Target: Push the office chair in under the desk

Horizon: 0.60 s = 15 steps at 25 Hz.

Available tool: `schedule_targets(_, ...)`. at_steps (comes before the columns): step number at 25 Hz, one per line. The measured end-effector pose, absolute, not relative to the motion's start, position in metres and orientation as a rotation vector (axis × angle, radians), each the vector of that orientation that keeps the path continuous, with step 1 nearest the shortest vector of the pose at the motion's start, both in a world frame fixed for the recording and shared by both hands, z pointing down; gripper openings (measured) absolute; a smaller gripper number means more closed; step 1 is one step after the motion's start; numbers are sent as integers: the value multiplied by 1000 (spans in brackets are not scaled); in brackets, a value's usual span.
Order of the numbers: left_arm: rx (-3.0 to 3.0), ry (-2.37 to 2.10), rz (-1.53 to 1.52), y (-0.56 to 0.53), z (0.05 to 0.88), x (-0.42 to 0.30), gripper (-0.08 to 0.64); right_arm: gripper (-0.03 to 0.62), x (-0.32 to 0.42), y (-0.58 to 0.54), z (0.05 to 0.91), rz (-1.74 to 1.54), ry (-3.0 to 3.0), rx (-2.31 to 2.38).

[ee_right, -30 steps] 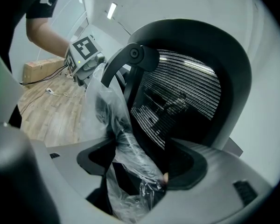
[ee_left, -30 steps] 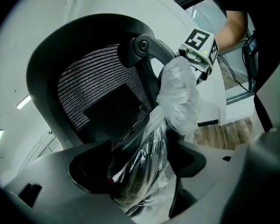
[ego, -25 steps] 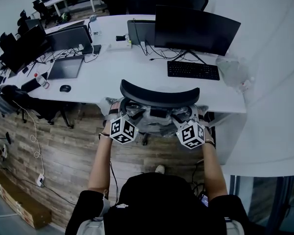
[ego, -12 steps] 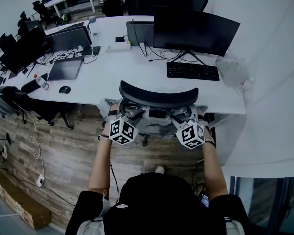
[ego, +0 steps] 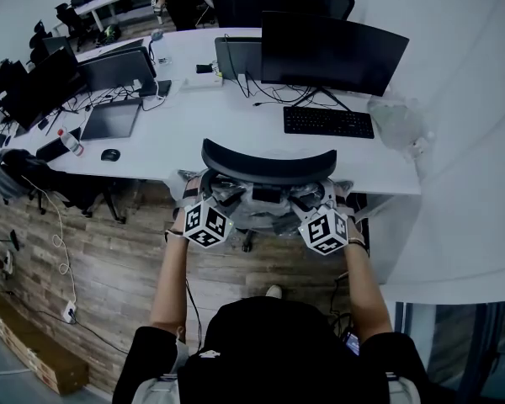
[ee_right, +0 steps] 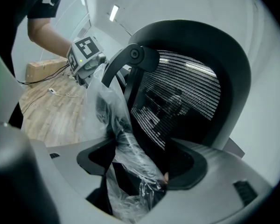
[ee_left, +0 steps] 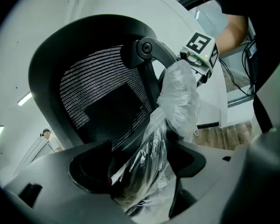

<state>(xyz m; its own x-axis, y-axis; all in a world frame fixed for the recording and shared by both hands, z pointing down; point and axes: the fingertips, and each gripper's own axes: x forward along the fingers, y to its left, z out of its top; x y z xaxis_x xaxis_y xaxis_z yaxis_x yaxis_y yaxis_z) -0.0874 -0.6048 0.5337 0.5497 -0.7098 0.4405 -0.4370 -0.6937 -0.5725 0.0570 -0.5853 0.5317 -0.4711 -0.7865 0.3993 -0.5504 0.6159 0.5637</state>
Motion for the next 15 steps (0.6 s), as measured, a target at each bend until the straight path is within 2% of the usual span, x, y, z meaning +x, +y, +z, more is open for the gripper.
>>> schedule_targets(15, -2493, 1004, -862, -580, 515, -99, 366, 310, 59, -561, 523, -399, -2167, 1048)
